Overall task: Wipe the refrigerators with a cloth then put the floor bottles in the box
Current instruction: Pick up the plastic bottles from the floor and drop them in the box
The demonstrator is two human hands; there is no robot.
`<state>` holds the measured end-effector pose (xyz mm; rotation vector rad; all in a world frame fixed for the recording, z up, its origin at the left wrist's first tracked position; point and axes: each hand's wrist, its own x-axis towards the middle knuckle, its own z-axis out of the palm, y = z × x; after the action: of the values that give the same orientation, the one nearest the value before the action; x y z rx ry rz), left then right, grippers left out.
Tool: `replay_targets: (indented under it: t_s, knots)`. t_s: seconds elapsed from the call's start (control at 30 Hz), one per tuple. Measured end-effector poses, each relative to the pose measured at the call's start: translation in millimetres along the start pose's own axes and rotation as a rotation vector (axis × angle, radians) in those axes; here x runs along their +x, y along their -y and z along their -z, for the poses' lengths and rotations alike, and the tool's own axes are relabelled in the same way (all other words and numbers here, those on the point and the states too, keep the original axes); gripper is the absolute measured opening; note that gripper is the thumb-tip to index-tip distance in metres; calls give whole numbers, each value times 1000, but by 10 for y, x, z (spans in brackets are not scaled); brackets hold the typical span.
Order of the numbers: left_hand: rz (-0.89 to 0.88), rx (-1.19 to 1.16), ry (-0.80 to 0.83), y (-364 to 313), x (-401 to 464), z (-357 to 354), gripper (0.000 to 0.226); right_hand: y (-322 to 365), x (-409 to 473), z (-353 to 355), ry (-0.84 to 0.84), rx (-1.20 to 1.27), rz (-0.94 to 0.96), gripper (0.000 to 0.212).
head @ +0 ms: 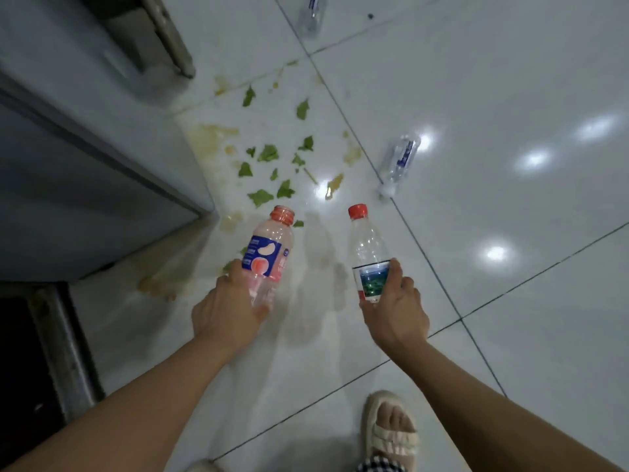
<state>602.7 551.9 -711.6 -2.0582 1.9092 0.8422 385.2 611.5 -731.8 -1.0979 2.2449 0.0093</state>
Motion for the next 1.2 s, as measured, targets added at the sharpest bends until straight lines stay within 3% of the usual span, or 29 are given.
replay_targets:
  t_s: [0.3,0.5,0.77,1.2]
  knots:
    - [45,-136,-60,-1880,-98,1360,66,173,336,2190,-38,-40,129,77]
    - [31,-157,-87,-2496,295,2036,71,488,777,3109,-72,-75,192,73]
    - [131,-185,-66,-2601,1336,2572,70,1302,1854,3624,-37,-110,201,75]
    - [304,-237,2,-2648,2836,2766,72,2444,3635,3666,90,-195,256,70]
